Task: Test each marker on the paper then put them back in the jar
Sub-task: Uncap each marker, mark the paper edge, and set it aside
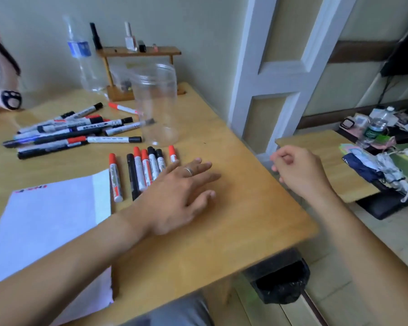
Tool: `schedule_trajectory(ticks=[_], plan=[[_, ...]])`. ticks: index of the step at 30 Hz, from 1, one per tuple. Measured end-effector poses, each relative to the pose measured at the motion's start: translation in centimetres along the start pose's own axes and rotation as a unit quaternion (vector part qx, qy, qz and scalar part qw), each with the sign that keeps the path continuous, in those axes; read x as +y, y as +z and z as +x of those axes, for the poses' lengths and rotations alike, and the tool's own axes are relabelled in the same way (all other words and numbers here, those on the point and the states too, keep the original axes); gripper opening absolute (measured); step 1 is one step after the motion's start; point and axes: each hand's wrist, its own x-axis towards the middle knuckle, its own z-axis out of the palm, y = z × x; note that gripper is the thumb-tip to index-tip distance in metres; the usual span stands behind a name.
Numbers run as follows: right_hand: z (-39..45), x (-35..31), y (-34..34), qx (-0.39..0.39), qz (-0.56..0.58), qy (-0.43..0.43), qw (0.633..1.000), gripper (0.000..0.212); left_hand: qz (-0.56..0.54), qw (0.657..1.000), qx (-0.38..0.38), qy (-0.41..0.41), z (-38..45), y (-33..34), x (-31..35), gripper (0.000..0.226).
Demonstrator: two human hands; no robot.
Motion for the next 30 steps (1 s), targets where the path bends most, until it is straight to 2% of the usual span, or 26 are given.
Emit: schedule_trajectory(ticks=[4, 6, 9, 11, 13, 17, 21, 30], plan=[[-2.0, -9.2, 6.1, -0.063, 0.059, -0.123, 0.989, 0.016, 0.037, 0.994, 0.090, -0.056, -4.7, -4.1, -4.9, 0.042], [-3.6, -13.6, 9.8, -0.104, 0.081, -0.174, 0.976, 0.016, 0.043, 0.982, 0.146, -0.116, -7.5, -5.7, -8.1, 0.029], [-5.8, -19.2, 15.5, -0.173, 0.093, -0.239, 0.951, 0.015, 0.050, 0.937, 0.238, -0.251, -11.4, -7.2, -13.8, 0.019], [-6.9, -21.8, 19.0, -0.211, 0.080, -0.277, 0.934, 0.015, 0.055, 0.909, 0.257, -0.324, -13.2, -7.8, -17.3, 0.020], [-7.6, -23.5, 21.9, -0.220, 0.046, -0.301, 0.927, 0.013, 0.067, 0.893, 0.256, -0.364, -14.0, -8.4, -19.7, 0.025], [-8.0, -24.2, 23.9, -0.169, -0.038, -0.335, 0.926, 0.011, 0.092, 0.875, 0.275, -0.387, -13.5, -9.8, -23.3, 0.033], [-8.0, -23.8, 23.4, -0.175, -0.061, -0.336, 0.923, 0.013, 0.091, 0.865, 0.273, -0.411, -12.7, -10.4, -26.2, 0.023], [-7.1, -23.8, 22.2, -0.163, -0.138, -0.294, 0.932, 0.013, 0.137, 0.895, 0.260, -0.334, -12.8, -10.0, -26.7, 0.020]])
